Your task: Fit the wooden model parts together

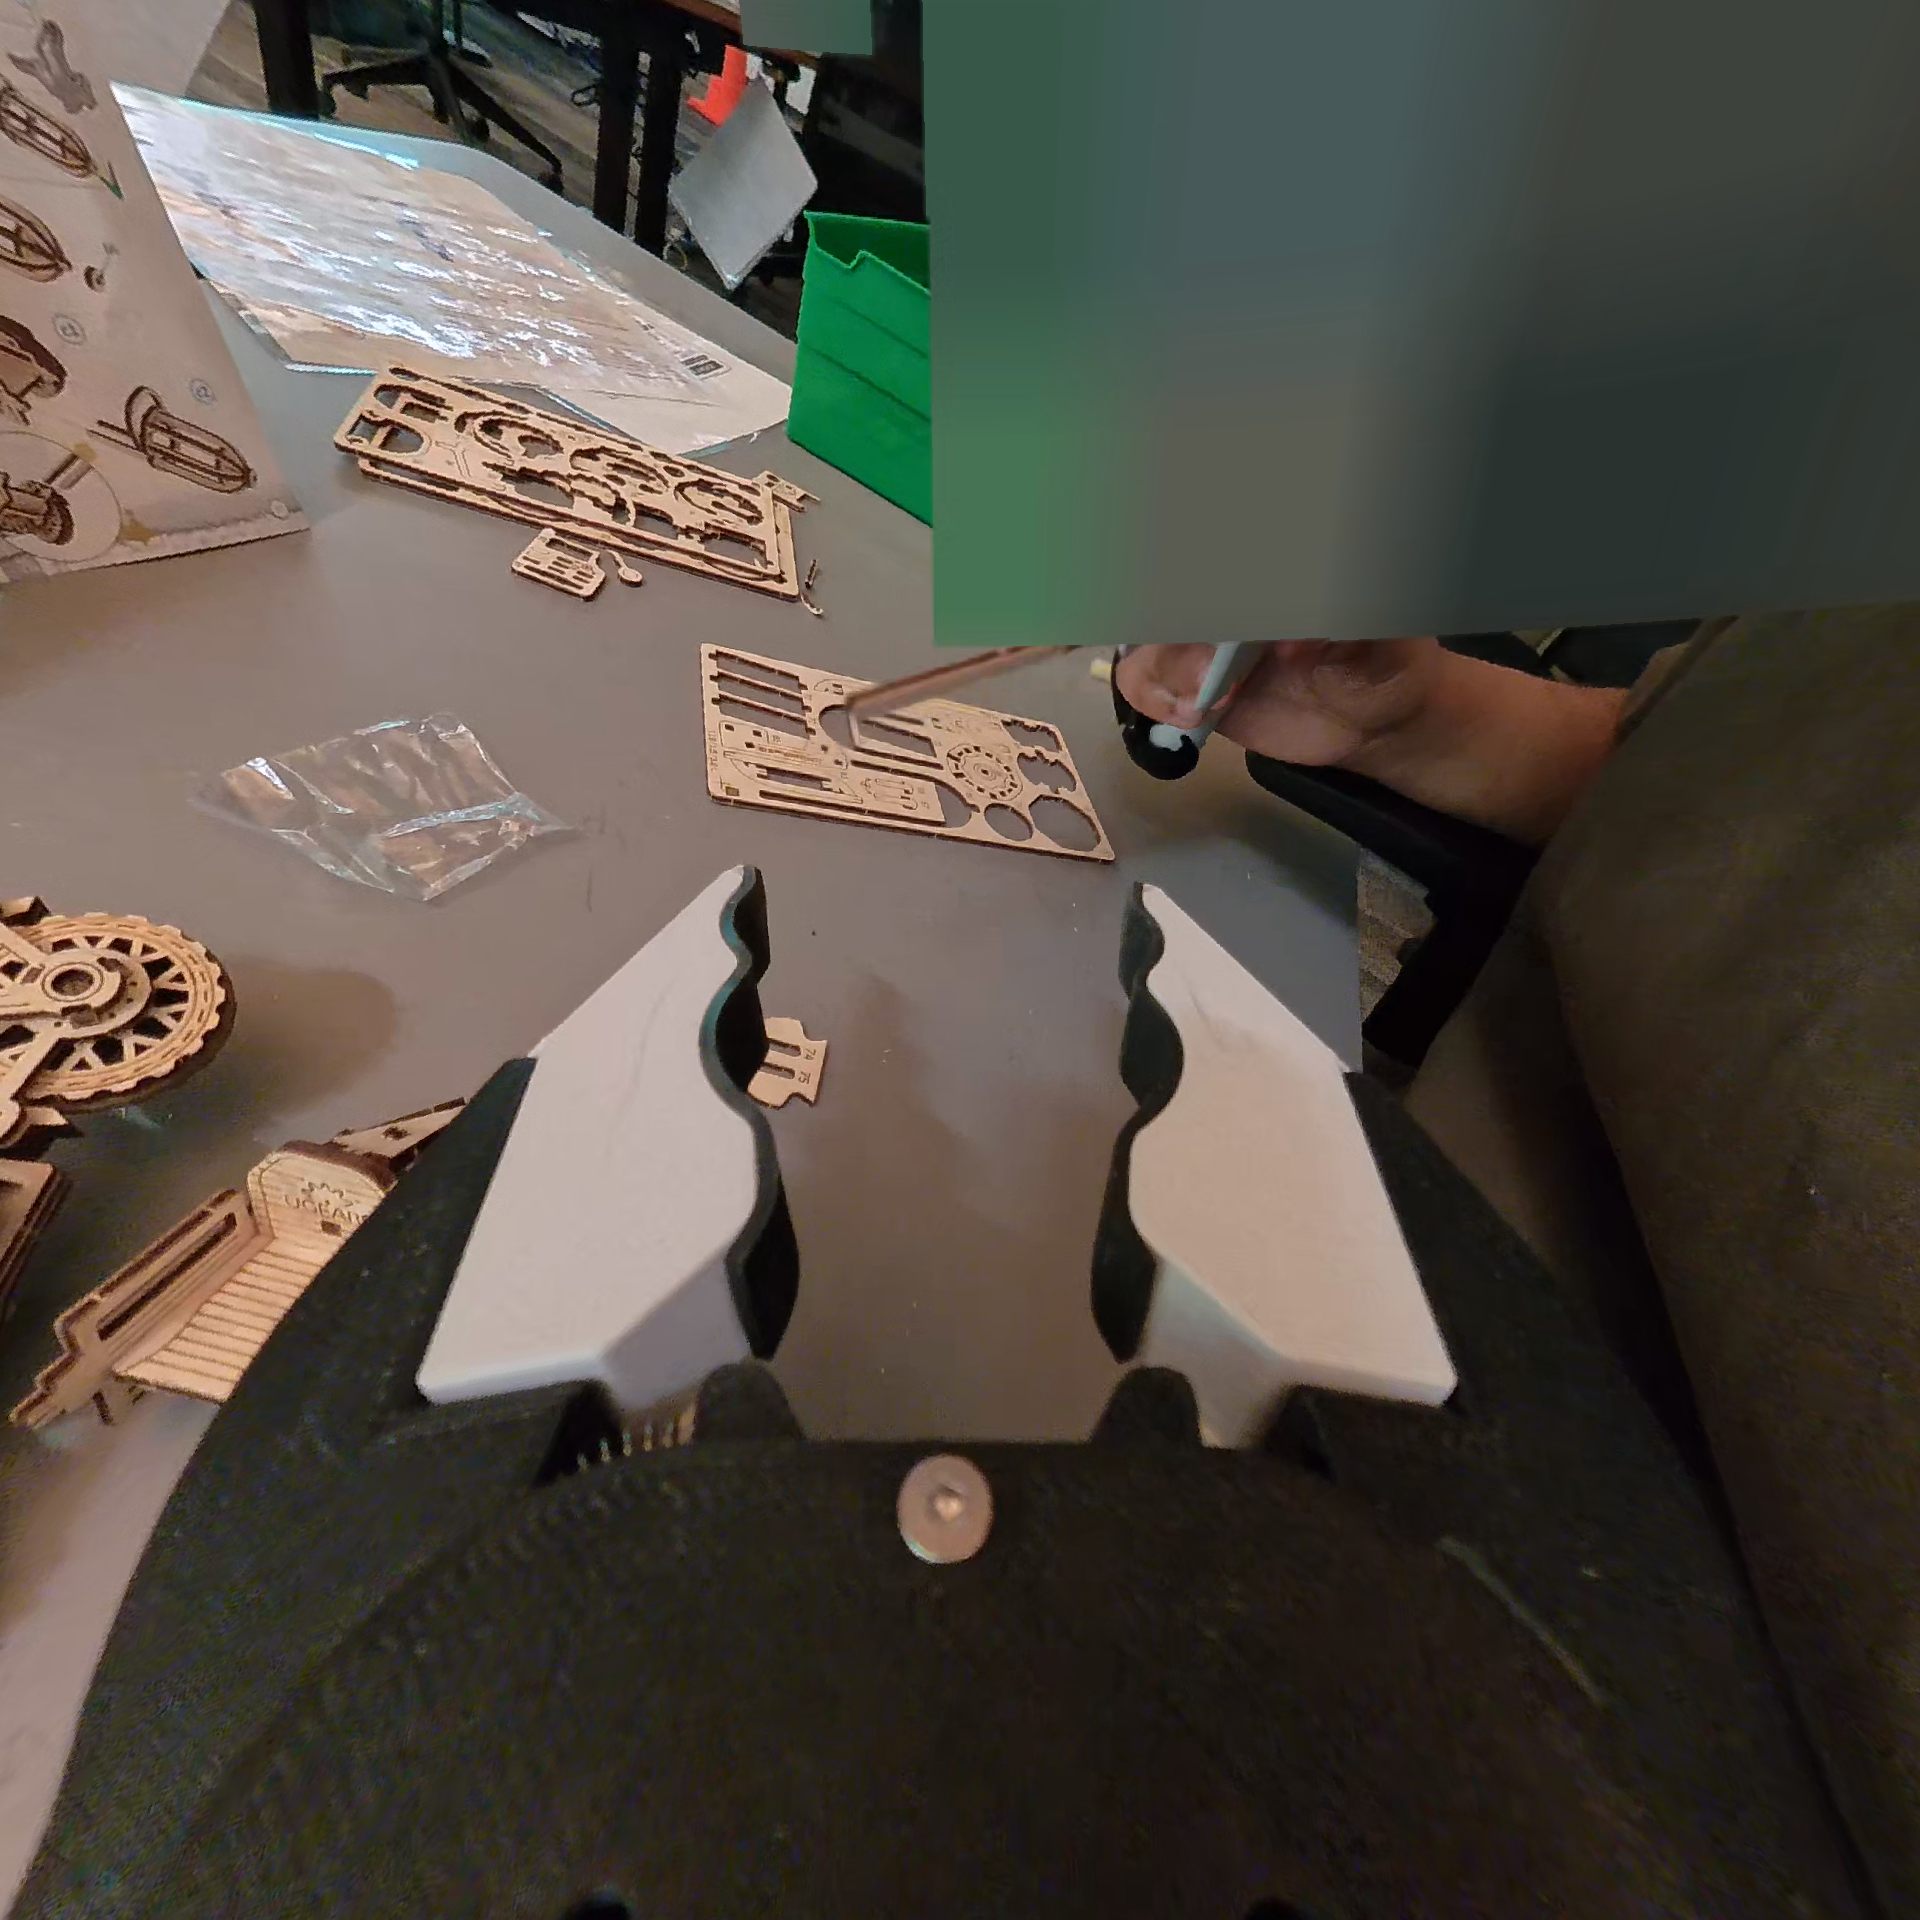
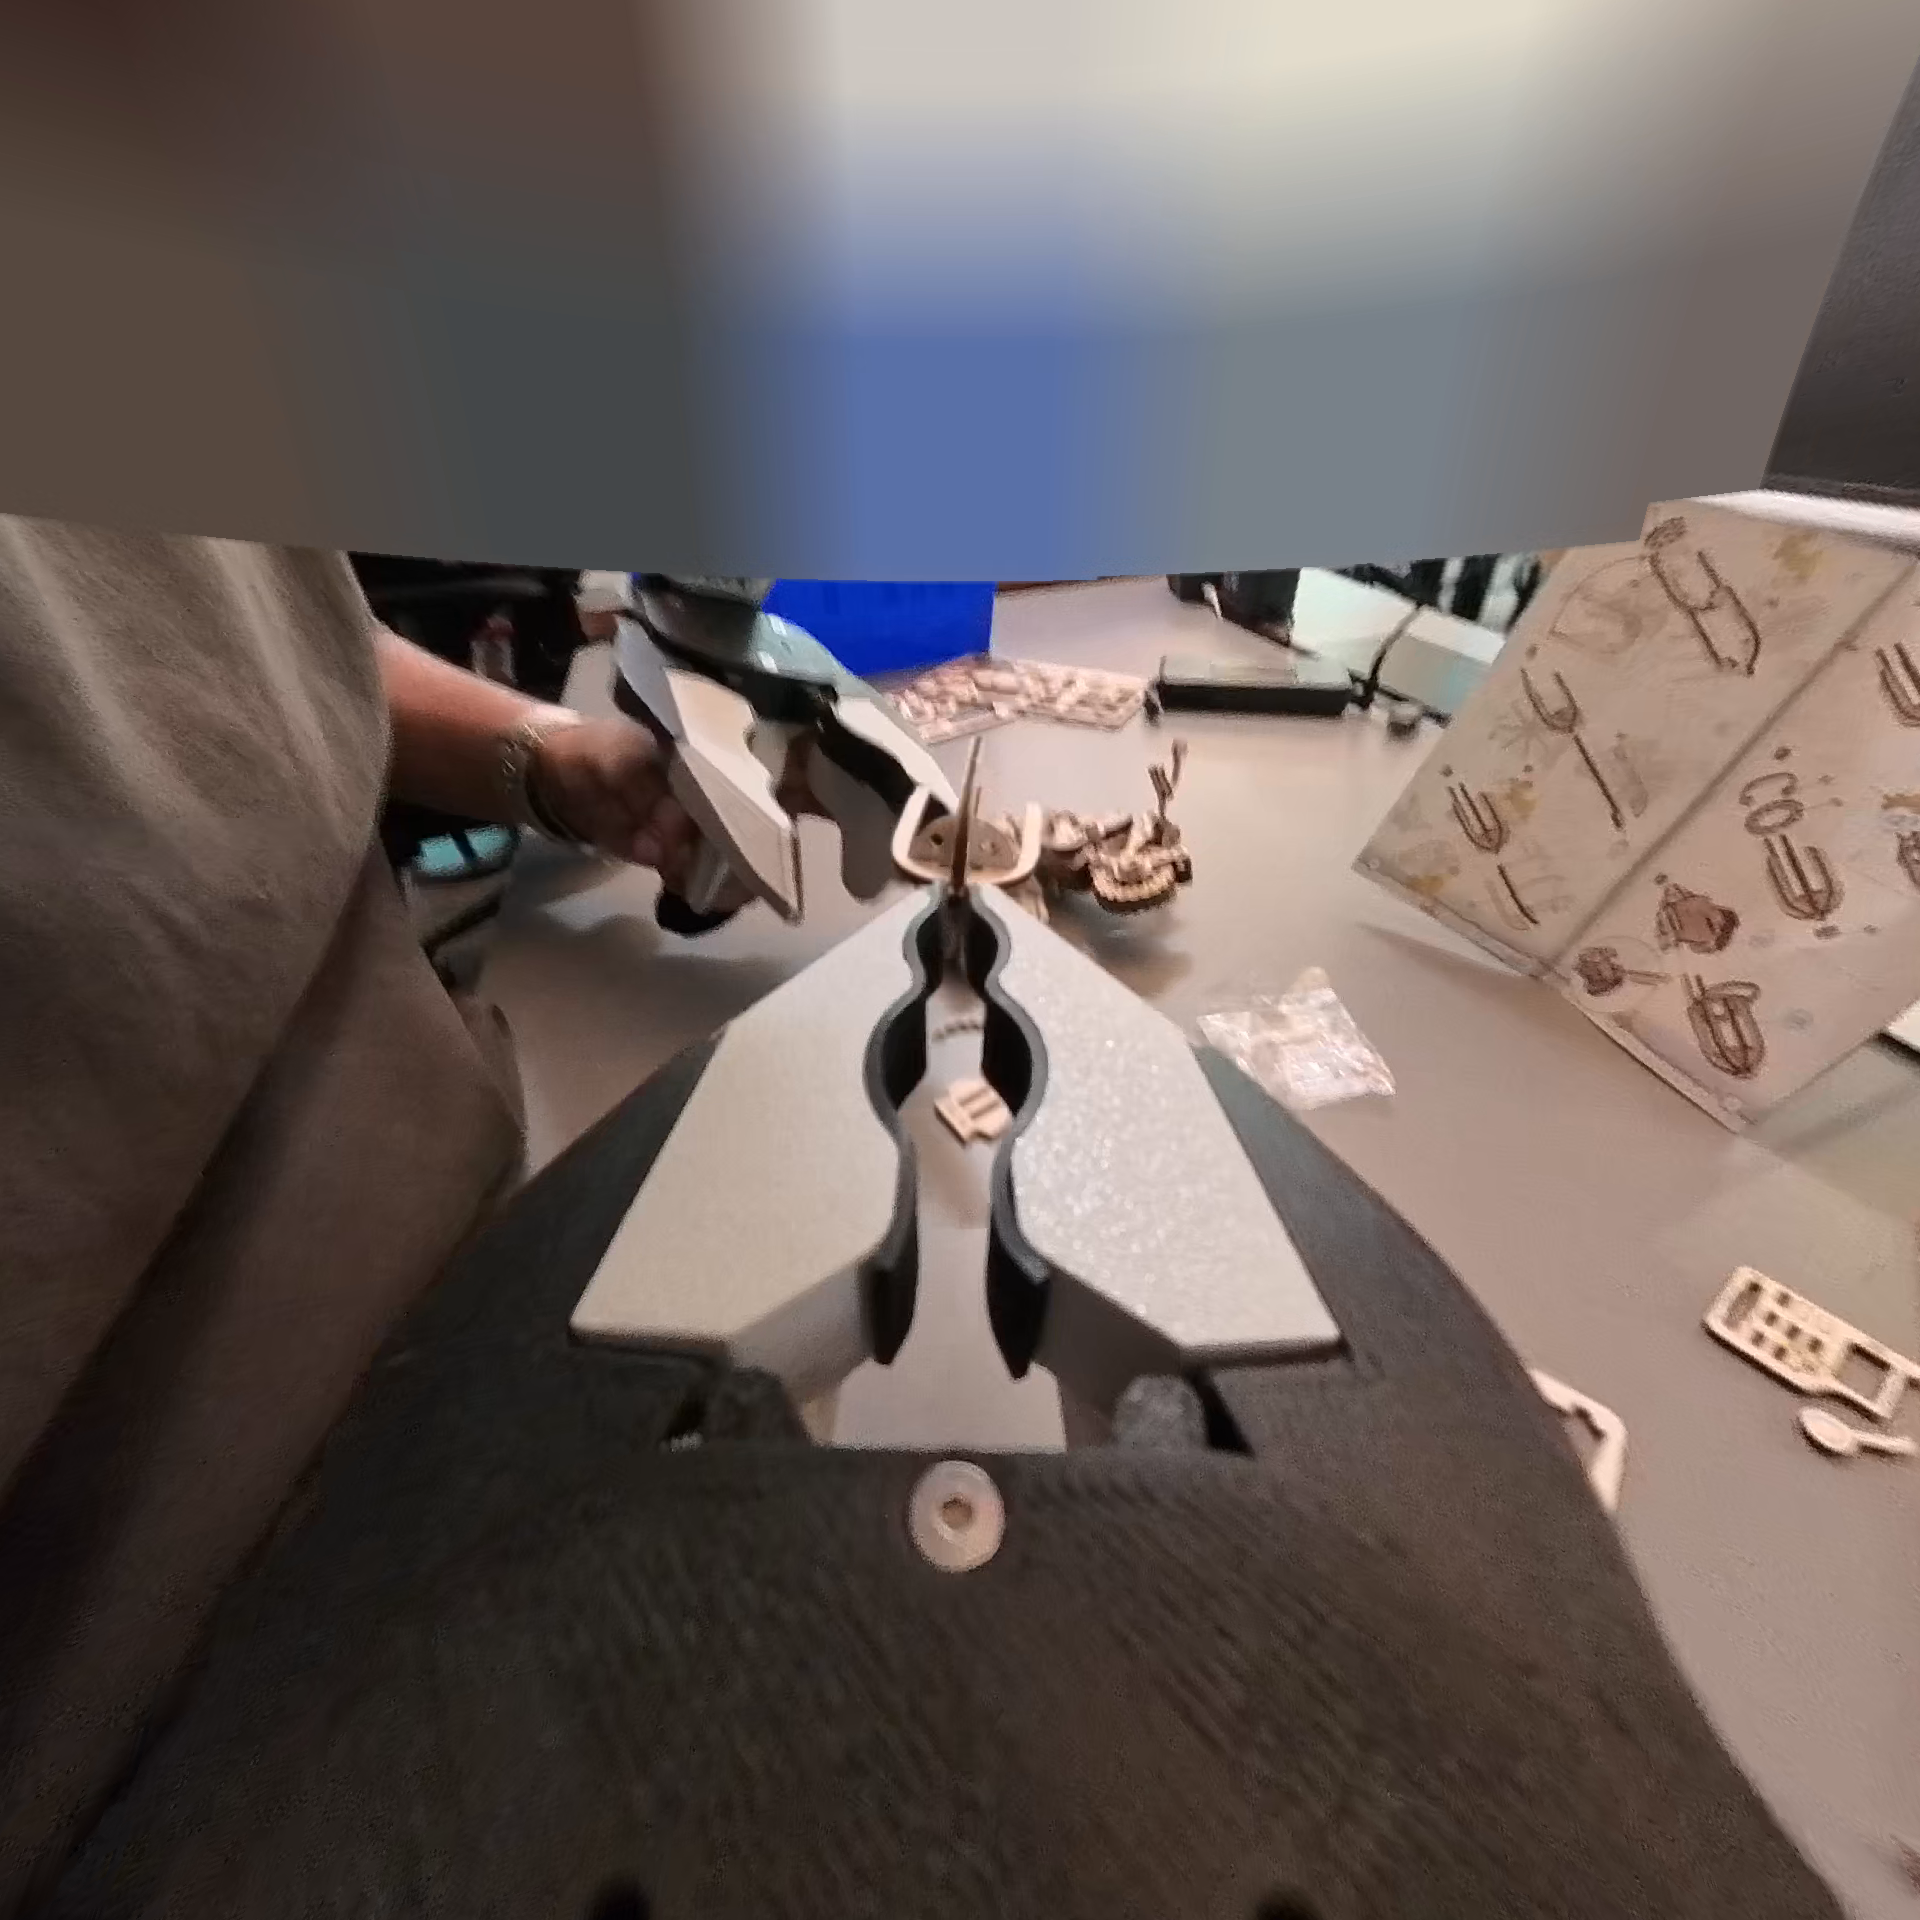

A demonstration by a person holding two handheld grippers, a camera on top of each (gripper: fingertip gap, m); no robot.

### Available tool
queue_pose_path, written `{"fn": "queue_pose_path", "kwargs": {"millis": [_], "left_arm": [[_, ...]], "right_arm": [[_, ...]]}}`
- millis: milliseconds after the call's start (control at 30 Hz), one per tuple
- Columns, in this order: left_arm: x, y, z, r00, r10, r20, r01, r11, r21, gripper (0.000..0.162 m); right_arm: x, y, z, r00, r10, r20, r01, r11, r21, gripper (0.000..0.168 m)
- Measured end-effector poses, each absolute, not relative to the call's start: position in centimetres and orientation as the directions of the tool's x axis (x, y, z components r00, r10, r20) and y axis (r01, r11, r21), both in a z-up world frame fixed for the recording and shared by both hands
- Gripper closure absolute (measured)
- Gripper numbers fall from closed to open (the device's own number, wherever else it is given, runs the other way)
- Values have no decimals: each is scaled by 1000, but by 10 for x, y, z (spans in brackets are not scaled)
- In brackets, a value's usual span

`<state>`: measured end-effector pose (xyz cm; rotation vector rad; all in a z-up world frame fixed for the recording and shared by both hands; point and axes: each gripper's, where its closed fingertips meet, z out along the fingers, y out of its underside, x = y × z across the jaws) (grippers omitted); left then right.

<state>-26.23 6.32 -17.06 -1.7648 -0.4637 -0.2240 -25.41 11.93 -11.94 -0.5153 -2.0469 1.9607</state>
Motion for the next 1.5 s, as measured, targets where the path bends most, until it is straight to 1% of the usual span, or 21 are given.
{"fn": "queue_pose_path", "kwargs": {"millis": [100,200,333,400,500,600,767,967,1267,1500], "left_arm": [[-263,64,-171,899,185,397,429,-183,-885,94],[-261,63,-170,904,183,385,417,-187,-890,94],[-259,61,-168,913,187,363,396,-189,-899,94],[-259,61,-168,915,186,359,391,-187,-901,94],[-257,62,-166,914,176,365,394,-184,-900,94],[-253,63,-166,919,169,357,386,-190,-903,94],[-252,65,-167,931,175,319,351,-206,-913,94],[-252,65,-166,929,179,324,357,-198,-913,94],[-252,65,-168,931,184,315,350,-204,-914,94],[-252,65,-168,928,183,323,357,-202,-912,94]], "right_arm": [[-254,124,-107,-907,416,-65,53,-40,-998,168],[-252,127,-96,-903,430,-1,-22,-49,-999,168],[-249,128,-92,-839,489,236,-217,97,-971,168],[-248,127,-92,-800,502,328,-281,169,-945,168],[-246,125,-94,-766,498,407,-333,235,-913,168],[-244,121,-96,-752,484,449,-359,271,-893,168],[-239,118,-94,-756,472,454,-370,265,-890,168],[-235,115,-95,-785,456,419,-347,236,-908,168],[-235,113,-99,-846,434,310,-259,174,-950,168],[-237,114,-101,-862,433,263,-216,155,-964,168]]}}
